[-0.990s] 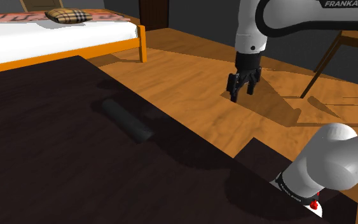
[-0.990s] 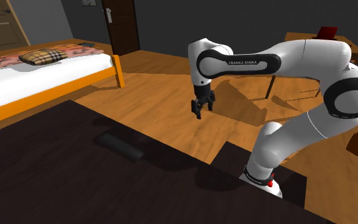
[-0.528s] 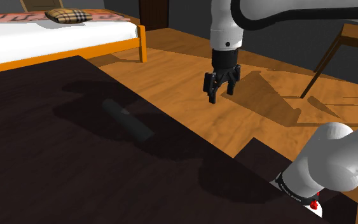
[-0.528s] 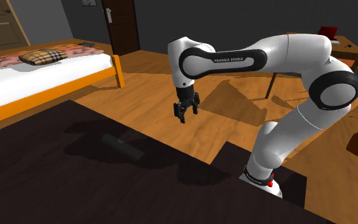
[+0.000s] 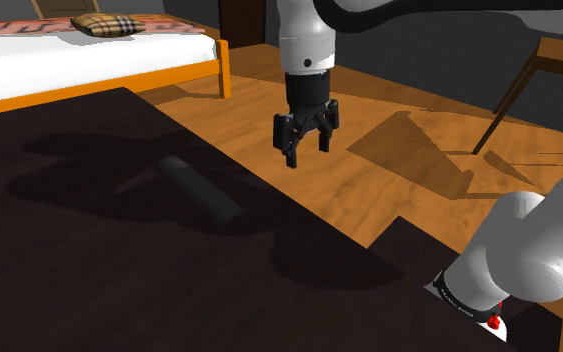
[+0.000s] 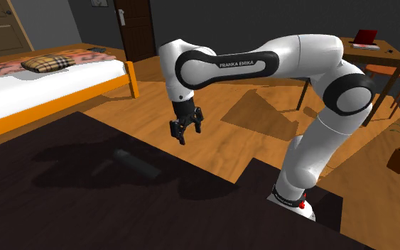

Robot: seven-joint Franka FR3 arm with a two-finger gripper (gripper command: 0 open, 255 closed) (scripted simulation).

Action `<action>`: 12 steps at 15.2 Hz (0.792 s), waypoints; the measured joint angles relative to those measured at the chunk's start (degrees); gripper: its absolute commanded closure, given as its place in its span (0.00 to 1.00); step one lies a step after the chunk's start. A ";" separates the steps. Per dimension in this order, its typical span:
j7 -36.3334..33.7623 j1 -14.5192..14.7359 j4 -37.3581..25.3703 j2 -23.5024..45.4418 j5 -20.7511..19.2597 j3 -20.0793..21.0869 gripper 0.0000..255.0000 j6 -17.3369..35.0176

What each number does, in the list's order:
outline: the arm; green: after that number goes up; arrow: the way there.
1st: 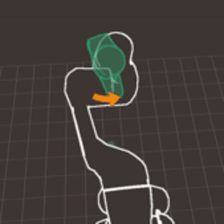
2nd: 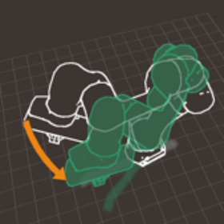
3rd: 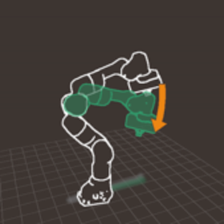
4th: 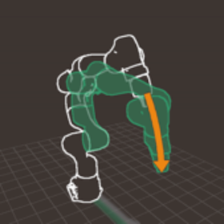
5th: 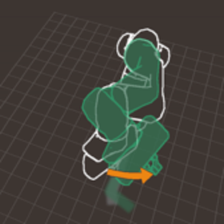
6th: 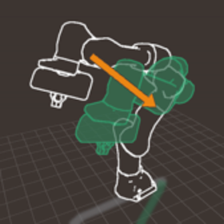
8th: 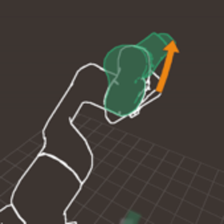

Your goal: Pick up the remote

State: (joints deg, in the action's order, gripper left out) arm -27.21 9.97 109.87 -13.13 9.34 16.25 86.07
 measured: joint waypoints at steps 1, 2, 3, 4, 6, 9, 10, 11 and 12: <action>-0.87 0.33 -2.72 2.38 -0.25 0.75 0.00 -0.25; -1.90 0.86 -4.50 3.79 -0.20 1.55 0.00 -0.53; -2.97 1.33 -7.25 6.15 -0.54 2.38 0.00 -0.79; -3.74 1.76 -9.17 7.61 -0.69 2.99 0.00 -1.21; -5.76 2.90 -14.08 11.59 -1.40 4.44 0.00 -2.01; -9.18 5.17 -21.93 17.81 -2.82 6.60 0.00 -3.53; -10.08 5.91 -25.00 19.93 -3.45 7.14 0.00 -4.51; -11.21 6.90 -28.60 22.49 -4.26 7.74 0.00 -5.55; -11.85 7.72 -31.61 24.89 -5.09 8.11 0.00 -6.22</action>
State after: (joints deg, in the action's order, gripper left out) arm -39.06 17.69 78.26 11.77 4.26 24.37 79.85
